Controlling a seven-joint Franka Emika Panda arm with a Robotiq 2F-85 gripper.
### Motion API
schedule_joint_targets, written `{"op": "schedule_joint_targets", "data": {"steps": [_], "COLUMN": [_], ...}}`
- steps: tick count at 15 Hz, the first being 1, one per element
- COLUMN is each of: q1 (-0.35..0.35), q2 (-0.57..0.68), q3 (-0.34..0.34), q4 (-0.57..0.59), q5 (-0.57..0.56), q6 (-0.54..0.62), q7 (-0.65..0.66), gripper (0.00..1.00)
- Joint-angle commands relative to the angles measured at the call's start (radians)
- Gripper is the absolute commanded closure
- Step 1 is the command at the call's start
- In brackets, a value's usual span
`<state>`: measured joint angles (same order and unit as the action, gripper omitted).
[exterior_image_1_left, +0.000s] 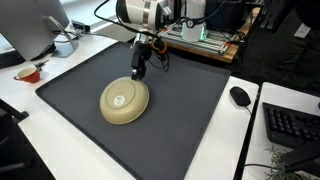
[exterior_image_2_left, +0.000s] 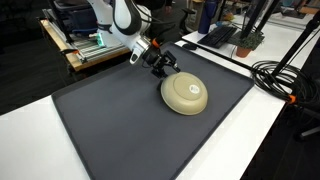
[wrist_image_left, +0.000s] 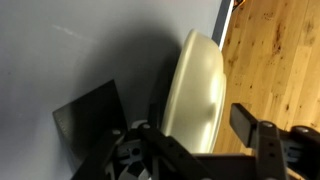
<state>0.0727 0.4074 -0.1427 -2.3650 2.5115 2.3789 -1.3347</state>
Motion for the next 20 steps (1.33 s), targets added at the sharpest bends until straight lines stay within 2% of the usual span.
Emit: {"op": "schedule_joint_targets", "data": {"steps": [1, 3, 7, 11, 17, 20], "q1": [0.000, 0.002, -0.008, -0.023, -0.044, -0.067], "q2": [-0.031, -0.053, -0.118, -0.192, -0.251, -0.307], "q3": [-0.007, -0.008, -0.006, 0.001, 0.004, -0.004], "q4": [-0.016, -0.029, -0.056, -0.088, -0.129, -0.179], "q5": [-0.004, -0.004, -0.004, -0.003, -0.004, -0.003], "q6": [-0.020, -0.020, -0.080, -0.161, -0.229, -0.313], "q7": [0.003, -0.006, -0.031, -0.050, -0.098, -0.158], "gripper": [0.56, 0.70, 0.81, 0.98, 0.98, 0.98]}}
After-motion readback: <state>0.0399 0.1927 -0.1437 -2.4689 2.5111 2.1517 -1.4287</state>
